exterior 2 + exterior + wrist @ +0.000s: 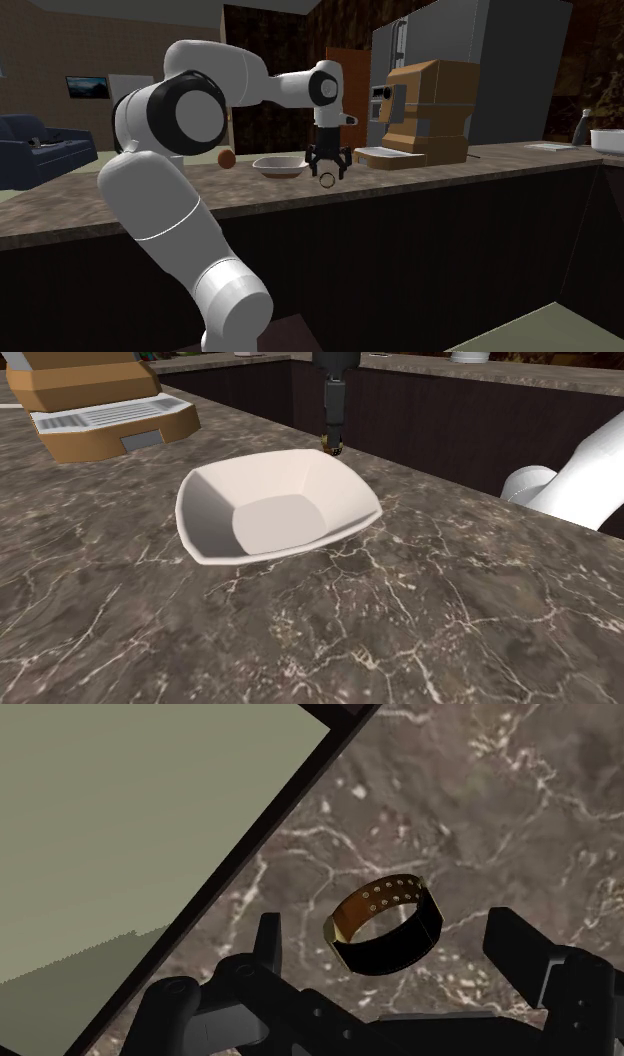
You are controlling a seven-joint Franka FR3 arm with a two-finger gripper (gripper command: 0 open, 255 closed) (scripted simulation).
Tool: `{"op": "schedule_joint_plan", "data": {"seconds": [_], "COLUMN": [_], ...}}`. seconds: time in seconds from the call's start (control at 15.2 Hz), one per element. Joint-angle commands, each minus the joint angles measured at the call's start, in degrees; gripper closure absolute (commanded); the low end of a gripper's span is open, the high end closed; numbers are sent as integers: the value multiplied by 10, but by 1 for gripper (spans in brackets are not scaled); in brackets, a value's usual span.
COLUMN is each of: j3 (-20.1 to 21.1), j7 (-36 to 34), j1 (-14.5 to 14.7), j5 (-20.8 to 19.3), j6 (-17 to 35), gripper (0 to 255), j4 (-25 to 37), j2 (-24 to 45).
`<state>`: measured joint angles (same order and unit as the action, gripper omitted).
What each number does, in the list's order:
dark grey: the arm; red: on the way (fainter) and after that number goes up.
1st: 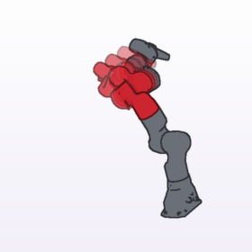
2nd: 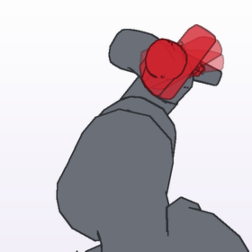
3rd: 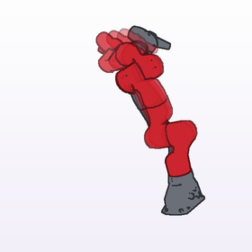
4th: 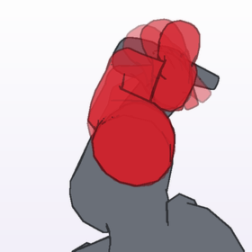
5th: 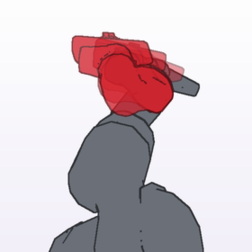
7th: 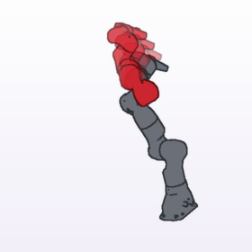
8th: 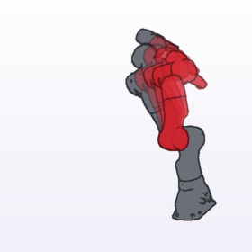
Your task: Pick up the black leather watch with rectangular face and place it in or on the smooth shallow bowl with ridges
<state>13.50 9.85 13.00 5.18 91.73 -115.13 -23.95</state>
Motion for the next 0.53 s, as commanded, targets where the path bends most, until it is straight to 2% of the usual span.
{"op": "schedule_joint_plan", "data": {"seconds": [0.0,0.46], "j3": [1,2], "j7": [0,0], "j1": [1,1], "j5": [1,2], "j6": [16,20], "gripper": [0,0], "j4": [-19,-24], "j2": [-4,-5]}}
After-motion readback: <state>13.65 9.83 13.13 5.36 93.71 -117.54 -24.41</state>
